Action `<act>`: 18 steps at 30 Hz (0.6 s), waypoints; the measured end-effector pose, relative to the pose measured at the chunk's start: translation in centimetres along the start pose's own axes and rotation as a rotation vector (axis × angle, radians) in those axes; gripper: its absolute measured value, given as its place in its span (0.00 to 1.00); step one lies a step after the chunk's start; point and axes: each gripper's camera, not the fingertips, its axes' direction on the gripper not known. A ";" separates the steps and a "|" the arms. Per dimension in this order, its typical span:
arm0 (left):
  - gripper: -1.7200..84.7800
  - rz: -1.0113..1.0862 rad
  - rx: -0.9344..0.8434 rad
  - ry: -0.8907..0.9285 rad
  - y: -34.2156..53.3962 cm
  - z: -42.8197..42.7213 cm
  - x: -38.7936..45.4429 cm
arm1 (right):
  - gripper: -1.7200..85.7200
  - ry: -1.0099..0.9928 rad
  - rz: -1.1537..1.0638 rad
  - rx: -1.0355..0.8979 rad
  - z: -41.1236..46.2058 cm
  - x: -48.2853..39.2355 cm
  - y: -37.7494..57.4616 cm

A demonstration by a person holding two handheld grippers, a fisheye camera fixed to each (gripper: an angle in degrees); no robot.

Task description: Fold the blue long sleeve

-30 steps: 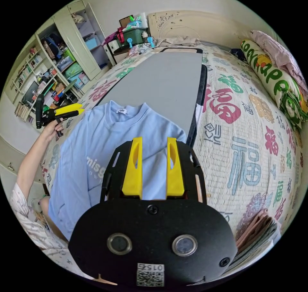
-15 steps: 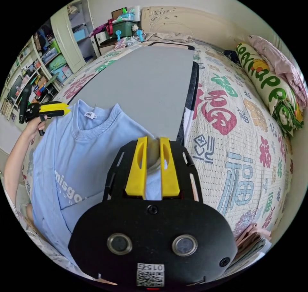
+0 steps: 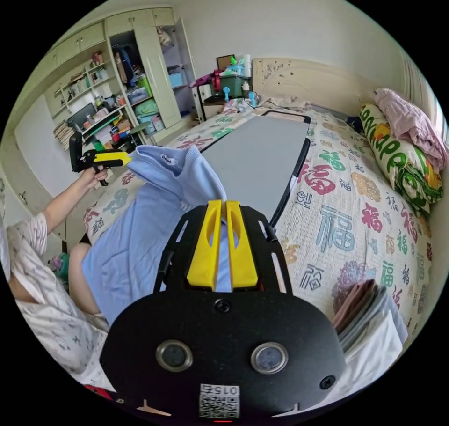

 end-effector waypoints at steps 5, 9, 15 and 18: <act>0.03 0.135 -0.002 0.200 11.5 -9.9 12.9 | 0.02 -0.059 -0.096 -0.046 -8.4 -7.3 14.1; 0.03 0.188 -0.153 0.277 19.0 -9.2 20.9 | 0.02 -0.167 -0.016 -0.192 -7.5 -9.5 22.6; 0.03 0.198 -0.225 0.266 23.5 -9.1 25.5 | 0.02 -0.175 -0.004 -0.207 -9.5 -11.2 25.7; 0.03 0.209 -0.220 0.266 24.3 -9.8 26.1 | 0.03 -0.119 -0.043 -0.238 -10.9 -11.5 25.5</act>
